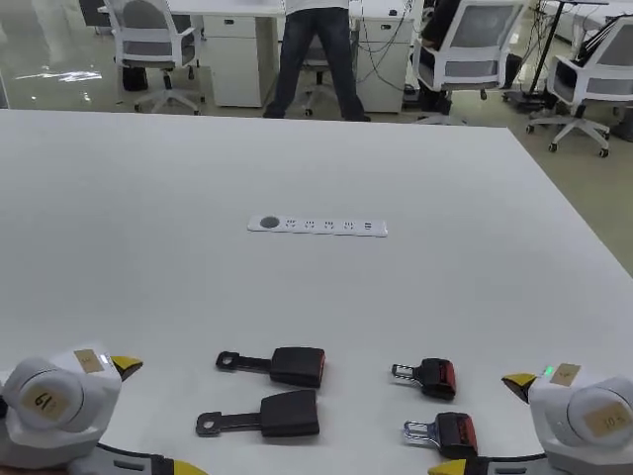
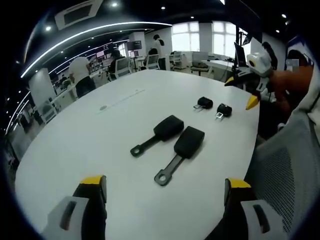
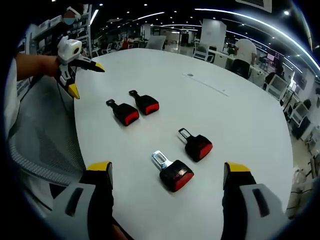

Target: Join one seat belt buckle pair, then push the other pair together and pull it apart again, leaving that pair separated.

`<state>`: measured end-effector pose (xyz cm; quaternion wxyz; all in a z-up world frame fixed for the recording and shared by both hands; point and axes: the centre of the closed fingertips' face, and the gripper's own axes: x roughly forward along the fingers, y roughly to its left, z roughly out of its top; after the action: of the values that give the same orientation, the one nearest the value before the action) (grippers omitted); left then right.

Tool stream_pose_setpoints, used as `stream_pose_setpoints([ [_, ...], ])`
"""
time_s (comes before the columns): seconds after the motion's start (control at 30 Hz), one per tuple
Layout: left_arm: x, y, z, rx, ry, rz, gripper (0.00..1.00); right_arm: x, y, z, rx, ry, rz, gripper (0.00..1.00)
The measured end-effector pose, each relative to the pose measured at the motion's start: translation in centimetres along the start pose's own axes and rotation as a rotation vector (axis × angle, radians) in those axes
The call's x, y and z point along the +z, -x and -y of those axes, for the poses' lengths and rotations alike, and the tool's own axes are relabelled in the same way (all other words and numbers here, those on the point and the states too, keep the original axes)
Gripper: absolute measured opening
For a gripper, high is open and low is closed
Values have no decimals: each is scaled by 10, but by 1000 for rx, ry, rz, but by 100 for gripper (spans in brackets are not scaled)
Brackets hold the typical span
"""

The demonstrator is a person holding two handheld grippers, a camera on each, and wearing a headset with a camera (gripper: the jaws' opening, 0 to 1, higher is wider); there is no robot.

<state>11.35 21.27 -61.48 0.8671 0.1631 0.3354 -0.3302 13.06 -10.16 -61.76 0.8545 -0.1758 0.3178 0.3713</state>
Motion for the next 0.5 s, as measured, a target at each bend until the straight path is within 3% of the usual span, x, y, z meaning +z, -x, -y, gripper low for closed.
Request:
stream_pose_setpoints([
  [0.43,-3,3,-5,13,5,-9,98,-8,5,9,-17,1,-22,91],
  [0.5,-8,4,-7,16,-12,-34,95,-10,4,12,-17,-1,-29,90],
])
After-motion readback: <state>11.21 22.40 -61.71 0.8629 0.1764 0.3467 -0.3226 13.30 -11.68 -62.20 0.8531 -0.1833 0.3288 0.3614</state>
